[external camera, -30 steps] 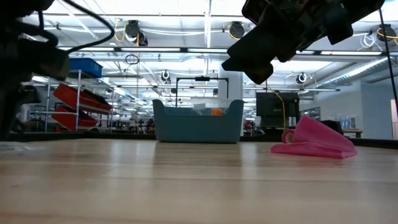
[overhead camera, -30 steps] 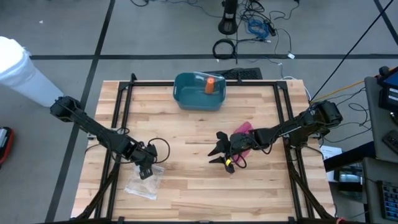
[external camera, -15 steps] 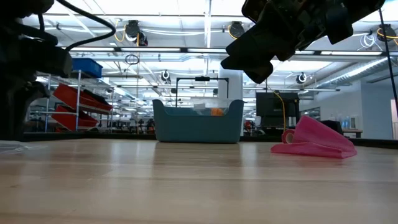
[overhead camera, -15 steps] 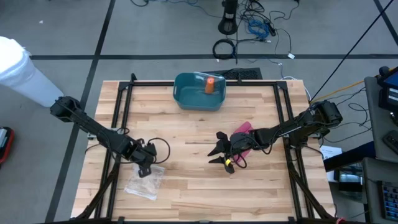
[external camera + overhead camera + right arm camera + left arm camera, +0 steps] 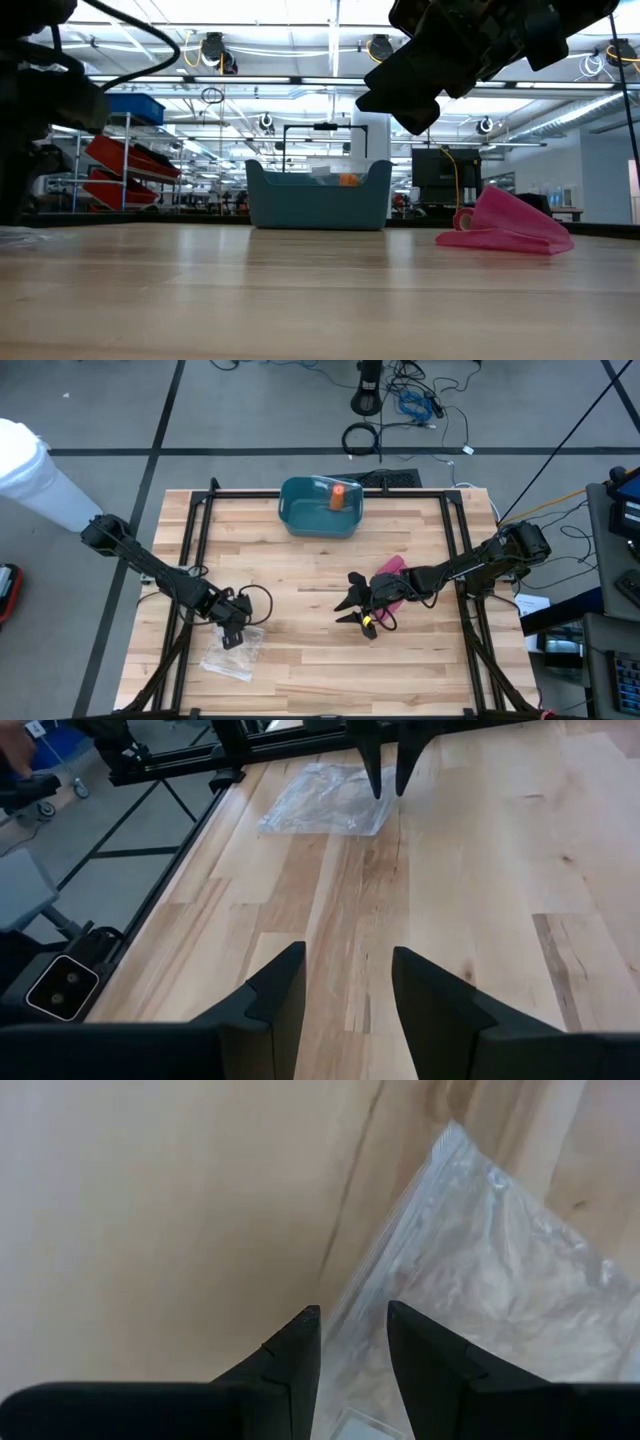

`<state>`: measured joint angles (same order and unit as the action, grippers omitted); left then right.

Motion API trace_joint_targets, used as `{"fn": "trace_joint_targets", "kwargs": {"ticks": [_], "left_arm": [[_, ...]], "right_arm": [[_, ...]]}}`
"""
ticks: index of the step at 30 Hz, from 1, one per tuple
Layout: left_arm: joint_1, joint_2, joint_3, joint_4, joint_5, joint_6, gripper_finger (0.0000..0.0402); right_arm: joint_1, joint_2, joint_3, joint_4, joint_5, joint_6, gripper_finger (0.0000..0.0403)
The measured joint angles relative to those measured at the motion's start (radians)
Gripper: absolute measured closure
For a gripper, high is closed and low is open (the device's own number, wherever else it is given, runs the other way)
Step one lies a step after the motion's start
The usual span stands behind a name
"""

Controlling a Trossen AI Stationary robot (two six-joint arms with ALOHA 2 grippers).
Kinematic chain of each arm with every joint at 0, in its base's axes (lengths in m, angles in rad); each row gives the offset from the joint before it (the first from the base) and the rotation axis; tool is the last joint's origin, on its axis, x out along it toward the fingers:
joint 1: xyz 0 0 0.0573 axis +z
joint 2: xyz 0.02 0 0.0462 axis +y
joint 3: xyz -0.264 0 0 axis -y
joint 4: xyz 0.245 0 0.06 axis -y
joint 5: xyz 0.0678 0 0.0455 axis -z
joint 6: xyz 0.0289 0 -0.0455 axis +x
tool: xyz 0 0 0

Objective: Roll bandage
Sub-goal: Move the transparent zip lock to the center of the table

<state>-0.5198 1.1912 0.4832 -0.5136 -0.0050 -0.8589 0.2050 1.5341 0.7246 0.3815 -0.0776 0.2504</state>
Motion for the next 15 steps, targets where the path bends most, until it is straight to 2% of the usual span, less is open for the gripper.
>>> {"fn": "trace_joint_targets", "kwargs": {"ticks": [6, 9, 12, 15], "left_arm": [[0.000, 0.000, 0.000, -0.001, 0.021, 0.001, 0.0287], [0.000, 0.000, 0.000, 0.001, 0.059, 0.006, 0.0323], [0.000, 0.000, 0.000, 0.015, 0.061, 0.008, 0.0380], [0.003, 0.000, 0.000, 0.066, 0.036, 0.025, 0.0393]], "right_arm": [[0.000, 0.000, 0.000, -0.008, 0.000, 0.000, 0.0268], [0.000, 0.000, 0.000, -0.008, -0.001, 0.000, 0.0268], [0.000, 0.000, 0.000, -0.009, 0.002, -0.006, 0.0268], [0.007, -0.003, 0.000, -0.015, 0.056, -0.005, 0.0268]]}}
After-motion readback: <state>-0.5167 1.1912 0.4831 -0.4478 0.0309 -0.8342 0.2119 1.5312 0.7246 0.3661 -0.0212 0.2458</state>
